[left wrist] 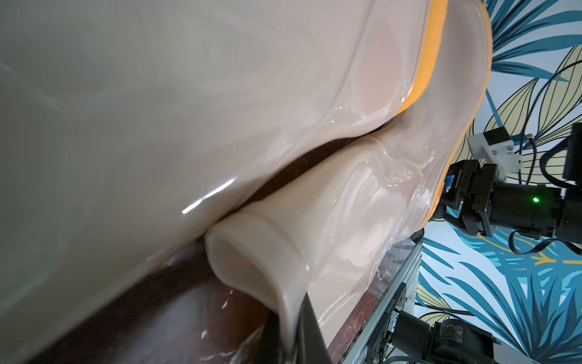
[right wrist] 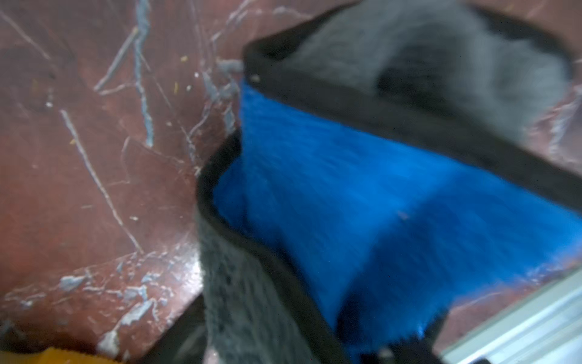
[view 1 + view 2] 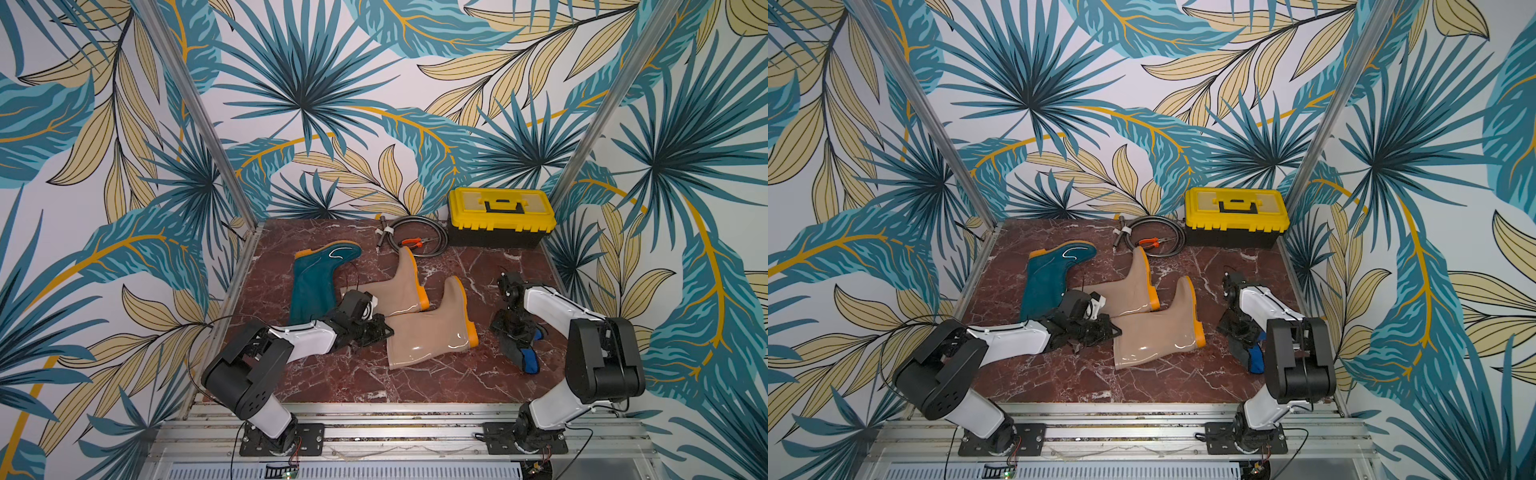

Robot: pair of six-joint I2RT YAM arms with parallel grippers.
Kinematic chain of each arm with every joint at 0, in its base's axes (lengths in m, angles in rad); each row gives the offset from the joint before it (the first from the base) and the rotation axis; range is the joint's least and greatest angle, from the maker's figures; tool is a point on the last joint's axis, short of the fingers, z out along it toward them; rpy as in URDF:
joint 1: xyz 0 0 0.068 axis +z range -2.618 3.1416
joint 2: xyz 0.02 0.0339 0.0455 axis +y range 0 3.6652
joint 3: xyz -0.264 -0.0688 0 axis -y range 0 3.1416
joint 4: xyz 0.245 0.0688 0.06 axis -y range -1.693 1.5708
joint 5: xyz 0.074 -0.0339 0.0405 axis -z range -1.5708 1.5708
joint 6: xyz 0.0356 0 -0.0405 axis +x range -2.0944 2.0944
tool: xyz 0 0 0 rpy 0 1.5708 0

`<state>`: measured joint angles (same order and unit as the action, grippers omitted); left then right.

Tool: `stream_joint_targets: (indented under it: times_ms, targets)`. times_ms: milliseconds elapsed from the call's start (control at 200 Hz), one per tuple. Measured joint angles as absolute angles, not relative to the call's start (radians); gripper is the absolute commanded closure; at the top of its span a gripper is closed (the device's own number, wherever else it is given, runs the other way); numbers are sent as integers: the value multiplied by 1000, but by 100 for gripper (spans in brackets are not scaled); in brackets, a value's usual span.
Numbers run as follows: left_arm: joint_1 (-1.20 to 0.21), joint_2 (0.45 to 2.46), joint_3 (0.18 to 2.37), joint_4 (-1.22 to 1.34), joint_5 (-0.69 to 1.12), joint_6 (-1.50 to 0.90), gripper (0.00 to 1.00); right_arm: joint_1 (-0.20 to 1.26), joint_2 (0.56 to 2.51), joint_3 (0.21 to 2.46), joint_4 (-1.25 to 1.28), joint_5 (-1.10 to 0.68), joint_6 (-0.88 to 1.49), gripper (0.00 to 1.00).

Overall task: Wipe the rubber boots with a cloth
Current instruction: Pick up the cleaning item at the center of the board, then move the rubber boot to the center of the board.

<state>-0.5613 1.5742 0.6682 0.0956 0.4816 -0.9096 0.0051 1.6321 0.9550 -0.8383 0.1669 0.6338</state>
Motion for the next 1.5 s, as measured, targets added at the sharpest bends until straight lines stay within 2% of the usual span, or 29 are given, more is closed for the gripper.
stream_joint_targets:
  times_ms: [135,370,646,856,1021,1367,1417,1502]
  targets:
    - [-564,1556,688,5,445,-873,100,-1,1629,943,-827,141,626,100]
    - [-574,1544,742,-141,376,-825,100,7,1463,884,-796,65,621,100]
    - [-599,1465,742,-257,285,-822,100,42,1208,939,-908,67,583,100]
    - [-646,1475,742,-271,242,-838,100,162,1099,995,-944,59,575,100]
    - [-657,1489,747,-276,233,-837,100,323,1136,1014,-917,23,576,100]
    - [-653,1486,749,-267,236,-834,100,573,1440,1157,-811,10,580,100]
    - [-651,1486,749,-265,244,-834,96,605,1477,1169,-789,6,584,100]
    - [-645,1486,749,-258,255,-829,81,659,1544,1183,-737,-15,595,100]
